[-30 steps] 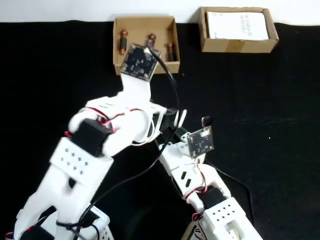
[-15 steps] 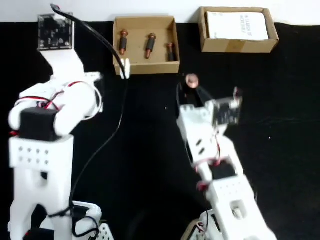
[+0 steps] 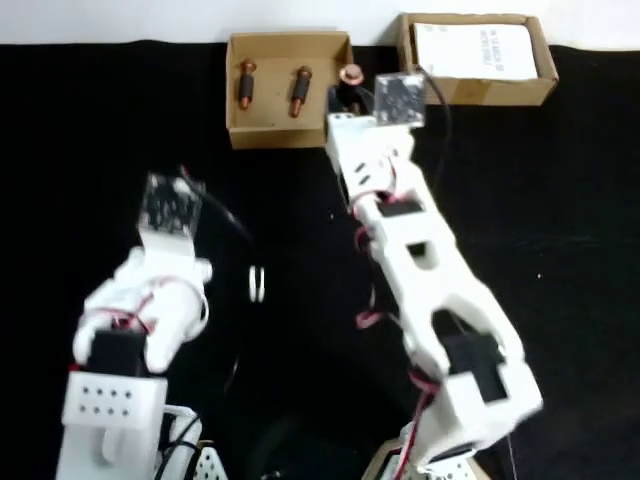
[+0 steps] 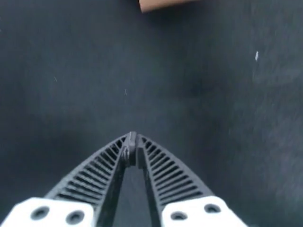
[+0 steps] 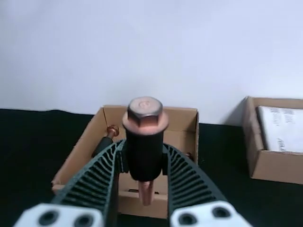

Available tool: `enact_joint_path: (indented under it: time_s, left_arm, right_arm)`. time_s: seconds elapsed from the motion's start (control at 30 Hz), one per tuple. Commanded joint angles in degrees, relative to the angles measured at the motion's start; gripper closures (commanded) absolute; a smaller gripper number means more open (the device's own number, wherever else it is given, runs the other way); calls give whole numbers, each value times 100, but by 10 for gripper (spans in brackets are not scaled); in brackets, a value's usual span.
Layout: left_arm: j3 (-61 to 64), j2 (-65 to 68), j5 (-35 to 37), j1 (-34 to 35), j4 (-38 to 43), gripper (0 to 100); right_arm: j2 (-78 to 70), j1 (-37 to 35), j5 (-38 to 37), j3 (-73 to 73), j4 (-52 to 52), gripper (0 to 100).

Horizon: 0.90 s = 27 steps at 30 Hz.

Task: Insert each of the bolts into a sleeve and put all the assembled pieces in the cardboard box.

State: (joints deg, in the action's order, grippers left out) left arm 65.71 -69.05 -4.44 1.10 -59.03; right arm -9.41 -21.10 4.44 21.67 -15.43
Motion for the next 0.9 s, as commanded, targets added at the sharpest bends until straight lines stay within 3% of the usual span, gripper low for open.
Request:
enact_joint_path:
  time_s: [0.0,0.27,0.43,0.6,0.87]
  left_arm:
    - [796,-664,-35,48,132,921]
    - [1912,-1464,-44,233,149,919]
    - [2835,-1842,-44,778,888,919]
    - [3081,-2185,-44,901,1011,920]
    - [3196,-2448,-35,892,993,920]
  right_arm:
    - [-760,-110,-44,-1420,-154,990]
    - [-2765,-127,-369,-3820,127,990]
    - [-3679,-110,-501,-5007,655,949]
    - [-3969,-189,-501,-5411,971,810]
    - [-4101,-224,-501,-5385,971,793]
